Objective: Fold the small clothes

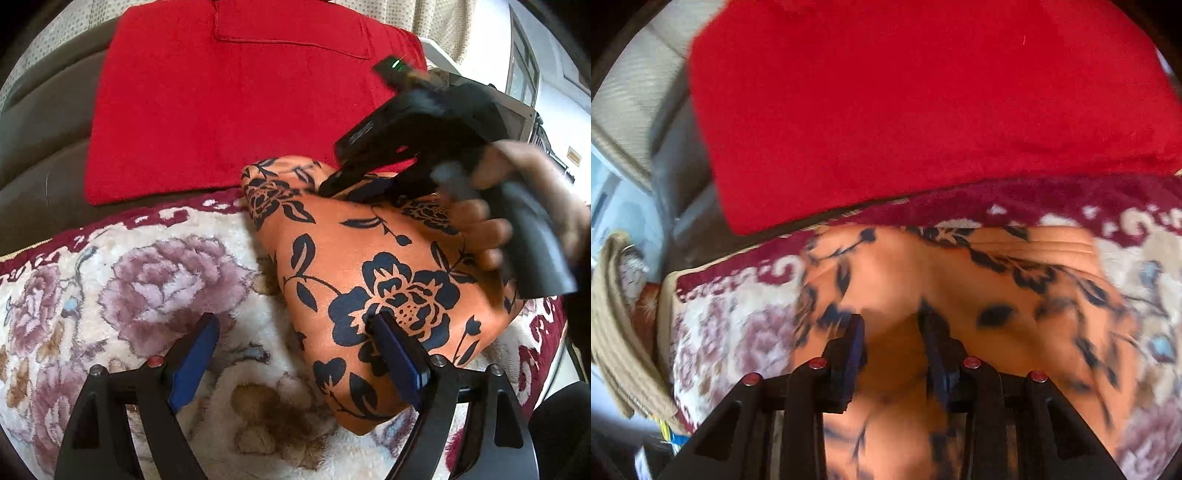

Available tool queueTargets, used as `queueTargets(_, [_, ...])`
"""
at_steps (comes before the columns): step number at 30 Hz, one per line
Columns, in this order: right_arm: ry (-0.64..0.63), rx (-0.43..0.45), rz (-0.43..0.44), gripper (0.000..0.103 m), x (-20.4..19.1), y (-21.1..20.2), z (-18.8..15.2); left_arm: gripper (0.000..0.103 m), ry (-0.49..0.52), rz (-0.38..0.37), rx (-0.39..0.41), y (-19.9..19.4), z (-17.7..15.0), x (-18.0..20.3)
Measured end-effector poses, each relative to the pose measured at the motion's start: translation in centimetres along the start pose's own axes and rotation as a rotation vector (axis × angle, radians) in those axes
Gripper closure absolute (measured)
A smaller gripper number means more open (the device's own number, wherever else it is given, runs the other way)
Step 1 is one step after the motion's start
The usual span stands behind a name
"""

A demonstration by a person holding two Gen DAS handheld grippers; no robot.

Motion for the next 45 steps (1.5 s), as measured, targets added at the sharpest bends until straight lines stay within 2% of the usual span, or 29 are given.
queueTargets(1, [0.008,-0.019,-0.016,0.066,0.5,1.5,0.4,0.011,-0.023,-0.007,-0.007,0.2,-0.2,-0.3])
queueTargets(3, [0.026,-0.014,-0.007,0.066,0.7,2.0,0.8,0.0,-0.097,-0.023,-0.047,0.9,-1.0,-1.0])
queueTargets(5, [0.032,-0.005,-0.001,0.066,0.5,1.1,0.7,0.0,-0.164,-0.072,-0.076,1.4,-1.5,-1.3])
queueTargets(7, [0.021,0.02,0.003,0.066,0.6,-0.4,0.5,0.0,-0.192,-0.087,-0.098,1.5,-1.8,-1.4])
queueTargets(11, [-0.004,0.114,0.032,0.066,1.7,-5.7,-1.3,0.0,-0.172,-0.053,-0.113,0.9,-2.1,-1.0])
queueTargets(15, [-0.01,0.174,0.016,0.066,4.1,-10.3,-4.6,0.0,-0.158,-0.035,-0.139,-0.2,-1.9,-0.8])
queueTargets(17, [-0.008,0.184,0.018,0.066,5.4,-12.3,-6.9,0.0,-0.125,-0.013,-0.121,-0.7,-1.1,-1.0])
queueTargets(18, [-0.009,0.187,0.014,0.066,5.9,-12.8,-7.7,0.0,-0.093,0.023,-0.091,-1.4,-0.6,-1.0])
queueTargets(20, [-0.009,0.188,-0.006,0.066,6.7,-12.8,-9.7,0.0,-0.03,0.109,-0.037,-2.7,-0.1,-1.2])
queueTargets(22, [0.006,0.172,-0.032,0.066,8.1,-11.5,-11.2,0.0,0.048,0.196,-0.022,-2.9,0.0,-0.9])
queueTargets(24, [0.029,0.161,-0.038,0.065,9.4,-9.9,-12.1,0.0,0.111,0.246,-0.025,-2.4,0.0,-0.4])
queueTargets(26, [0.034,0.185,-0.025,0.066,9.5,-10.2,-12.0,0.0,0.147,0.285,-0.006,-2.5,-0.1,-0.3])
queueTargets(28, [0.037,0.206,-0.027,0.066,9.2,-11.2,-11.9,0.0,0.168,0.295,0.003,-2.6,0.0,-0.3])
queueTargets(32, [0.016,0.272,-0.062,0.066,9.3,-12.9,-11.9,0.0,0.141,0.266,-0.003,-2.6,-0.1,-0.4])
queueTargets(36, [0.068,0.224,-0.047,0.064,10.8,-10.1,-12.4,0.0,0.138,0.259,-0.002,-2.2,0.0,-0.5])
queueTargets(40, [0.066,0.231,-0.039,0.064,10.5,-10.8,-12.1,0.0,0.146,0.261,0.001,-2.0,-0.1,-0.3])
queueTargets(43, [0.076,0.29,-0.006,0.064,10.1,-12.4,-11.4,0.0,0.135,0.253,-0.002,-1.8,-0.1,-0.3])
queueTargets(45, [0.072,0.31,-0.02,0.064,10.2,-12.8,-11.1,0.0,0.135,0.249,0.0,-1.7,-0.1,-0.3])
Point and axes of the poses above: each gripper's, at about its wrist camera, not at the fingertips, and y roughly the way its jaws point, x to its right, z to its top, the point moved 10 cm from there along y, roughly the way its jaws point, and after that the axes turned 7 degrees about y, right-handed, at the moved point
